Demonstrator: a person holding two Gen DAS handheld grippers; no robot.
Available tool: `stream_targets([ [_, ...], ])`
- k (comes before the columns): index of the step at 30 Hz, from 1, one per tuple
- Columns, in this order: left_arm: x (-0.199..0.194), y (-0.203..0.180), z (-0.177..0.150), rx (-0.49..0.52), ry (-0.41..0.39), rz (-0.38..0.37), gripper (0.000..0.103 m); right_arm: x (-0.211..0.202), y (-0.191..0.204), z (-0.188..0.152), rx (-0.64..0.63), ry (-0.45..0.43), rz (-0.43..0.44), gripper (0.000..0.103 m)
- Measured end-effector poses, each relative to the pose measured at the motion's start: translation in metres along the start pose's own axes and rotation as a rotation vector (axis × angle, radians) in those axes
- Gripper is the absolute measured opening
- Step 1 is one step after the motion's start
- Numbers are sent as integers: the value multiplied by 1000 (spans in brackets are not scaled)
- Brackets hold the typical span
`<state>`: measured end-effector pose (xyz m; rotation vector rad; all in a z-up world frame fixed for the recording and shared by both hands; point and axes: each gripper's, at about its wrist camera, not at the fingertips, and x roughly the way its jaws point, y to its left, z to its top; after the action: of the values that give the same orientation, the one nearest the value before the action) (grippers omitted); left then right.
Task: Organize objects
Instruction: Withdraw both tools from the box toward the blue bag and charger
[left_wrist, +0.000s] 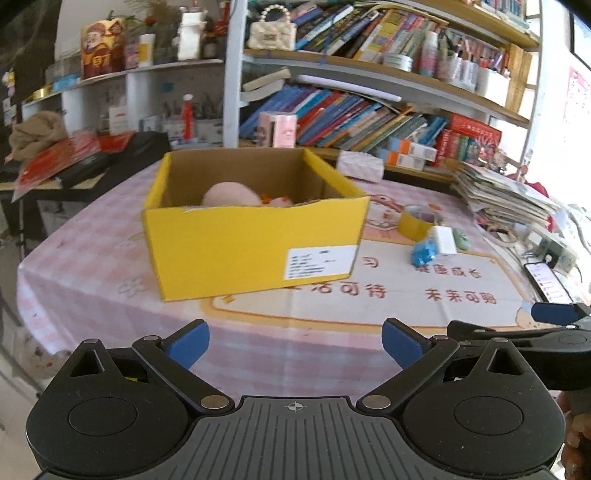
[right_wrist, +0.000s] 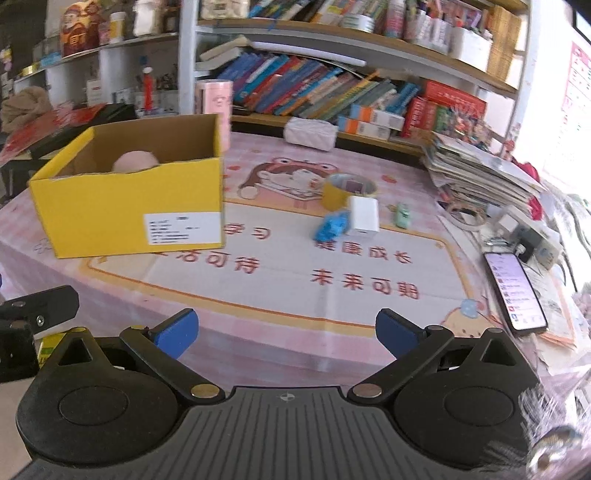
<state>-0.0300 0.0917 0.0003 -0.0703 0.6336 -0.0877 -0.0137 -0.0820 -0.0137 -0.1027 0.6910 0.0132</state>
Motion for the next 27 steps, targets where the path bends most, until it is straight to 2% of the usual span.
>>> stream_targets([
  [14,34,-45,16,55,23,-83,101,18,-48,5,67,21,-71,103],
  [27,83,-96,40,93,37,-149,101,51,-103,24,113,37,-123,103],
])
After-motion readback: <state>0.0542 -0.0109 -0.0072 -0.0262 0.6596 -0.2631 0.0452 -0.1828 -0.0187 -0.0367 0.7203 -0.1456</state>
